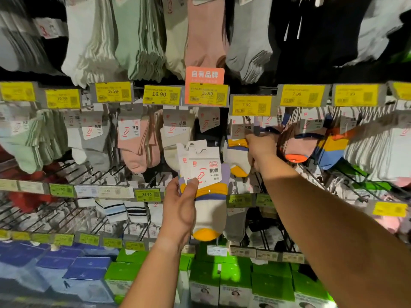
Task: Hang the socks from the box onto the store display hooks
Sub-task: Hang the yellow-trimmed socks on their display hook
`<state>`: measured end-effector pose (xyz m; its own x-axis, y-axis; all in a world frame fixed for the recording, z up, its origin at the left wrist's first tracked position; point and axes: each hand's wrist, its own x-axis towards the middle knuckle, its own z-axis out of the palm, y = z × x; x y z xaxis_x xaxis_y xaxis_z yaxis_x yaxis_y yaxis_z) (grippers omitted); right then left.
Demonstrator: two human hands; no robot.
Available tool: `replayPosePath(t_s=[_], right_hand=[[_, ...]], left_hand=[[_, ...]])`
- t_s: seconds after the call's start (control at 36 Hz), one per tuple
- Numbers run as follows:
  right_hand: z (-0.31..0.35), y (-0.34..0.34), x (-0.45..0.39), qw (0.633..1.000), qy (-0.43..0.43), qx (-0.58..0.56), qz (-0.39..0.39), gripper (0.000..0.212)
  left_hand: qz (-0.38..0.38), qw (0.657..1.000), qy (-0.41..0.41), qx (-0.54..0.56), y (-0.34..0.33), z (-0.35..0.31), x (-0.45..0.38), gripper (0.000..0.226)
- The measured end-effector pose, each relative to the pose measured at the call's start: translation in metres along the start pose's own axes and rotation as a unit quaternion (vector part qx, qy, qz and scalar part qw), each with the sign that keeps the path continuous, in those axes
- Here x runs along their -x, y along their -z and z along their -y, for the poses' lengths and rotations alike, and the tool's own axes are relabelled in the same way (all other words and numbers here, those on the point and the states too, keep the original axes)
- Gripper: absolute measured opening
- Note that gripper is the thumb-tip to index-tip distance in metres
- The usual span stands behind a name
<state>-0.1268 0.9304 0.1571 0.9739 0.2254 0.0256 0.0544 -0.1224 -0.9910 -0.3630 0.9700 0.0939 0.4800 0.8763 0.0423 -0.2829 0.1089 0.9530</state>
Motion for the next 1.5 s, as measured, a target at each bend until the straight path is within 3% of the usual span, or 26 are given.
replayPosePath(t_s=[0.08, 0.14, 0.25, 0.31, 0.42, 0.56, 0.61, 0.69, 0.89, 1.0, 1.19, 1.39, 1.5], right_hand=[[-0.003, 0.018, 0.047, 0.996, 0.086, 0.013, -0.026, 0.031], [-0.018, 0.030, 0.092, 0.991, 0.129, -0.012, 0.007, 0.027], [-0.047, 0.033, 0.158, 0.986, 0.121, -0.050, 0.100, 0.038], [-0.050, 0.029, 0.168, 0.987, 0.106, -0.057, 0.109, 0.027], [-0.051, 0.032, 0.163, 0.985, 0.077, -0.120, 0.093, 0.017], [-0.057, 0.042, 0.151, 0.982, -0.002, -0.165, 0.090, 0.011], [-0.055, 0.048, 0.143, 0.984, -0.016, -0.164, 0.068, 0.020], [-0.044, 0.056, 0.132, 0.989, 0.015, -0.138, 0.055, 0.043], [-0.006, 0.058, 0.111, 0.971, 0.060, -0.211, 0.091, 0.004], [-0.001, 0.055, 0.104, 0.965, 0.060, -0.224, 0.120, 0.019], [-0.013, 0.048, 0.102, 0.978, 0.064, -0.177, 0.091, 0.003], [-0.009, 0.045, 0.092, 0.978, 0.064, -0.172, 0.098, 0.009], [-0.003, 0.038, 0.079, 0.985, 0.045, -0.149, 0.077, 0.069]], left_hand=[[0.005, 1.000, 0.000, 0.004, -0.002, 0.000, -0.001, 0.023], [0.010, 1.000, 0.001, 0.020, -0.006, 0.001, -0.002, 0.020], [0.036, 0.999, 0.005, 0.029, -0.019, 0.003, 0.002, 0.024], [0.053, 0.998, 0.008, 0.029, -0.026, 0.006, 0.006, 0.034], [0.060, 0.996, 0.019, 0.056, -0.034, 0.008, 0.008, 0.051], [0.043, 0.998, 0.010, 0.040, -0.035, 0.011, 0.002, 0.039], [0.030, 0.999, -0.001, 0.025, -0.035, 0.012, -0.001, 0.027], [0.021, 0.999, -0.002, 0.025, -0.031, 0.015, -0.006, 0.026], [0.032, 0.999, -0.006, 0.021, -0.032, 0.017, -0.007, 0.024], [0.029, 0.999, -0.003, 0.028, -0.032, 0.014, -0.008, 0.029], [0.036, 0.999, -0.015, 0.019, -0.026, 0.014, -0.010, 0.031], [0.048, 0.998, -0.026, 0.014, -0.023, 0.016, -0.012, 0.024], [0.042, 0.999, -0.025, 0.008, -0.023, 0.012, -0.011, 0.036]])
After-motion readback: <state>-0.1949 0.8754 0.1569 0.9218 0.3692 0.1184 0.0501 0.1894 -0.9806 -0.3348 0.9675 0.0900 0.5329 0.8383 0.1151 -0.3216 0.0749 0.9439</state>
